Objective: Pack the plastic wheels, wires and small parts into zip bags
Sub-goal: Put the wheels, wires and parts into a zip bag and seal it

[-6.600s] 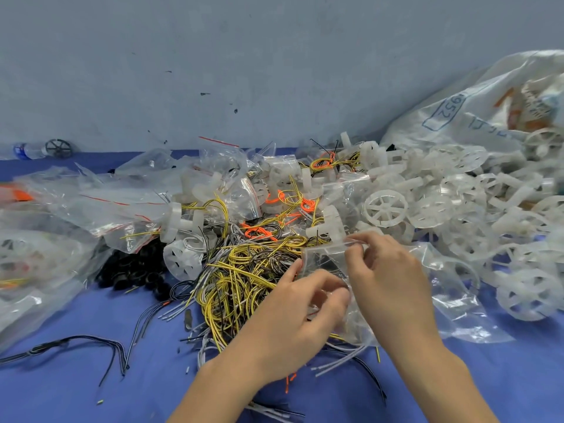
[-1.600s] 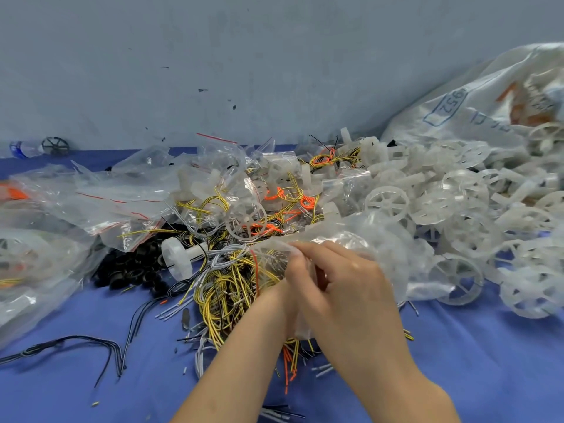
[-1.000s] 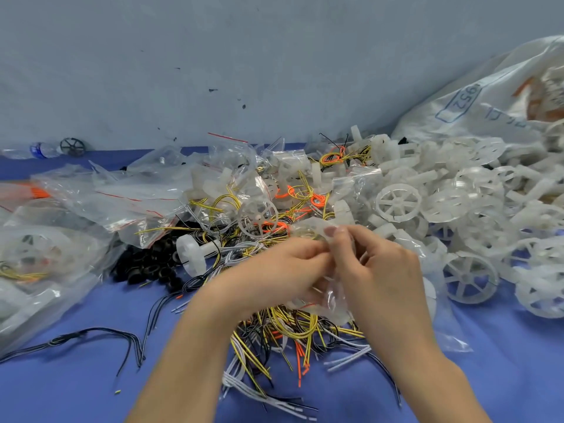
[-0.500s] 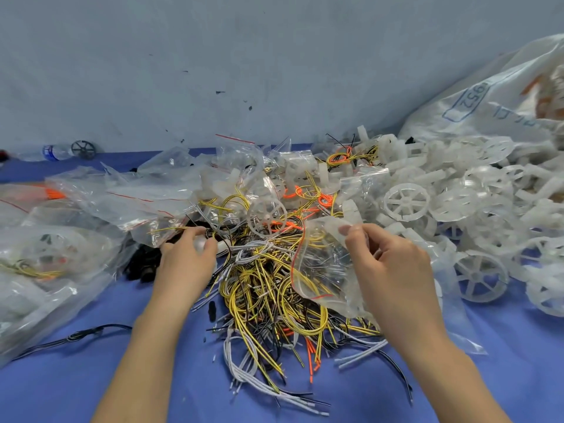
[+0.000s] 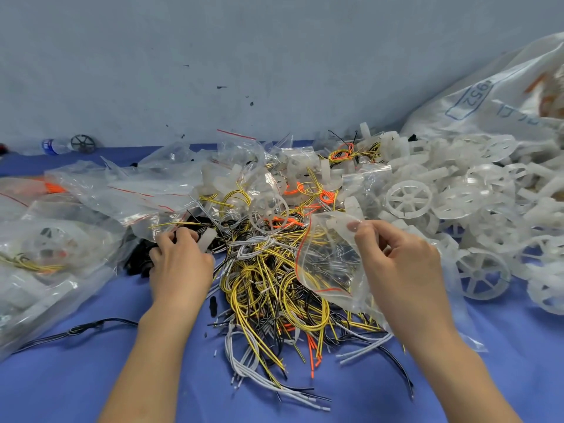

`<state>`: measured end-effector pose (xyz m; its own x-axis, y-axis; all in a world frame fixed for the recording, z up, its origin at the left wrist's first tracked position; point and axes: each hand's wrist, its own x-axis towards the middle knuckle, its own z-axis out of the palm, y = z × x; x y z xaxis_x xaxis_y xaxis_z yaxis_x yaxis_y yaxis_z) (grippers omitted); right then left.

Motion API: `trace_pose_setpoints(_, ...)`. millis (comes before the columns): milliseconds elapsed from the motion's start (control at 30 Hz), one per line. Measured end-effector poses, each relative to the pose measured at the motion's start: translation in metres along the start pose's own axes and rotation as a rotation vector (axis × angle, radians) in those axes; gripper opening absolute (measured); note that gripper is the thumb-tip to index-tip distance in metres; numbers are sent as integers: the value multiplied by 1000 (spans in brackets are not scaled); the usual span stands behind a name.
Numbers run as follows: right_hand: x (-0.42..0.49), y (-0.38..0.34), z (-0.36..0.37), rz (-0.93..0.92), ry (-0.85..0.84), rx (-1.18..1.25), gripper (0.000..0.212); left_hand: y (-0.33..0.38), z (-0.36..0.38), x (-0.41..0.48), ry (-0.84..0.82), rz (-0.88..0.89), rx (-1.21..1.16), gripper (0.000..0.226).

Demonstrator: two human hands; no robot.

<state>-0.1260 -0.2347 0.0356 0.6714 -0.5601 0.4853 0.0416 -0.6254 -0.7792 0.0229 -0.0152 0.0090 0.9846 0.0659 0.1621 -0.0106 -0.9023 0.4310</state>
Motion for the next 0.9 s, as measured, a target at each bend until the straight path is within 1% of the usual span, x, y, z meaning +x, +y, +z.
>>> trace_pose_setpoints(67,0,0,-1,-1,-6,-6,31,0,1,0,9,38,57,38)
trace_pose_setpoints(200,0,1,-2,4,-22,3,28,-1,6,1,46,67,156,35)
trace_pose_setpoints(300,0,2,-1,7,-26,4,27,0,-2,3,165,62,119,40)
trace_pose_setpoints(367,1,2,-1,20,-31,10,27,3,-14,5,302,73,10,42)
trace_pose_setpoints(433,1,2,0,30,-35,8,27,12,-31,2,442,130,-218,37)
trace_pose_setpoints(467,1,1,1,30,-32,3,27,17,-39,-2,475,171,-354,33)
trace_pose_setpoints(500,1,-1,2,28,-28,-1,27,21,-46,-7,462,204,-496,32)
trace_pose_setpoints(533,0,-2,4,24,-21,-5,28,27,-52,-13,385,221,-636,30)
trace_pose_setpoints(567,-2,-4,5,21,-13,-10,29,32,-56,-20,238,226,-774,29)
trace_pose_setpoints(633,-7,-7,8,10,6,-30,31,40,-60,-35,-187,219,-1010,22)
trace_pose_setpoints(667,-9,-9,10,3,17,-38,31,42,-58,-42,-389,211,-1072,24)
trace_pose_setpoints(700,-10,-11,11,-2,29,-43,29,44,-54,-47,-555,206,-1097,32)
trace_pose_setpoints(733,-12,-13,12,-4,37,-50,26,45,-51,-53,-674,206,-1094,37)
trace_pose_setpoints(800,-15,-19,13,-14,33,-72,23,47,-44,-63,-785,218,-1054,31)
trace_pose_setpoints(867,-20,-24,15,-53,39,-104,24,50,-37,-69,-810,206,-1002,21)
trace_pose_setpoints(900,-22,-26,16,-76,56,-124,24,52,-34,-70,-813,208,-974,20)
